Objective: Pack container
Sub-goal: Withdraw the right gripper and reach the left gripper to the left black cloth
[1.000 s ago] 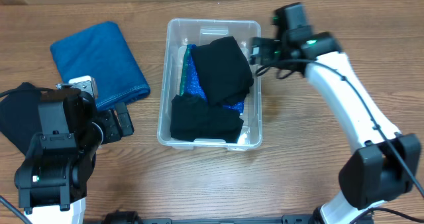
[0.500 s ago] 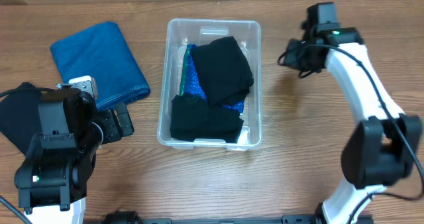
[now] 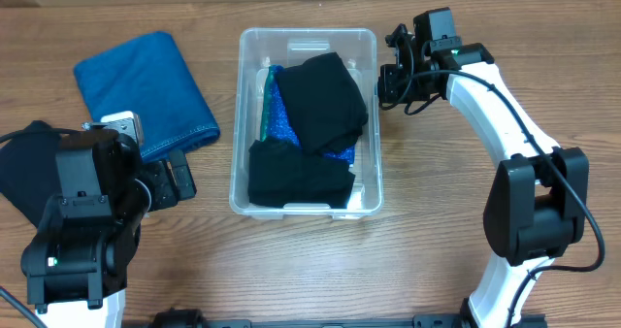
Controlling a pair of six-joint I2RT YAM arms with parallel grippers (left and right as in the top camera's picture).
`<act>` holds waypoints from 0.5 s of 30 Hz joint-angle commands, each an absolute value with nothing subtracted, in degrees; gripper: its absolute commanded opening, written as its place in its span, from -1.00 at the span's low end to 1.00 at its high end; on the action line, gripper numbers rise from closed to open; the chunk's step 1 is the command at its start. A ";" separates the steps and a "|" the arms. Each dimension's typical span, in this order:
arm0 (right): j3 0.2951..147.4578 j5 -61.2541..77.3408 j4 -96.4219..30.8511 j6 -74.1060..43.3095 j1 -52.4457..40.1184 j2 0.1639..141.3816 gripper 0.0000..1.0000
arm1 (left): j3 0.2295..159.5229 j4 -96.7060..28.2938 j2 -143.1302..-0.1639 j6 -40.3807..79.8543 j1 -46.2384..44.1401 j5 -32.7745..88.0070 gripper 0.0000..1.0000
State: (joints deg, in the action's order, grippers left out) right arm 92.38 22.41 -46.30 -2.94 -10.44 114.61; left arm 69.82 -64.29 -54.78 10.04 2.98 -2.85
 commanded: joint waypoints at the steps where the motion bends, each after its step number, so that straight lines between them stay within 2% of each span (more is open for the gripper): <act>1: 93.78 25.80 -45.54 -1.04 -10.63 113.47 -0.91 | 71.31 -64.14 -54.76 8.75 2.66 -3.57 1.00; 2: 93.89 25.63 -45.54 -1.06 -10.31 113.40 -0.78 | 71.31 -64.16 -54.74 8.75 2.66 -3.57 1.00; 3: 93.91 25.15 -45.58 -1.32 -9.74 113.10 -0.42 | 71.31 -64.27 -54.74 8.75 2.66 -3.57 1.00; 4: 94.06 22.13 -46.22 -4.03 -8.64 112.36 0.03 | 71.31 -64.31 -54.74 8.75 2.66 -3.57 1.00; 5: 94.41 18.15 -47.46 -7.07 -7.53 111.55 0.33 | 71.31 -64.31 -54.74 8.75 2.66 -3.60 1.00; 6: 94.80 15.31 -49.01 -8.86 -6.50 110.74 0.59 | 71.33 -64.31 -54.68 8.75 2.66 -3.60 1.00; 8: 95.59 11.00 -53.06 -10.41 -4.23 108.64 0.96 | 71.59 -64.45 -54.48 8.78 2.66 -4.51 1.00; 12: 95.88 5.82 -60.88 -10.50 0.25 103.53 1.00 | 75.02 -64.51 -54.70 8.99 5.02 -9.72 1.00; 15: 95.88 5.61 -67.26 -10.50 2.74 100.60 1.00 | 80.05 -63.90 -57.84 9.19 14.02 -8.27 1.00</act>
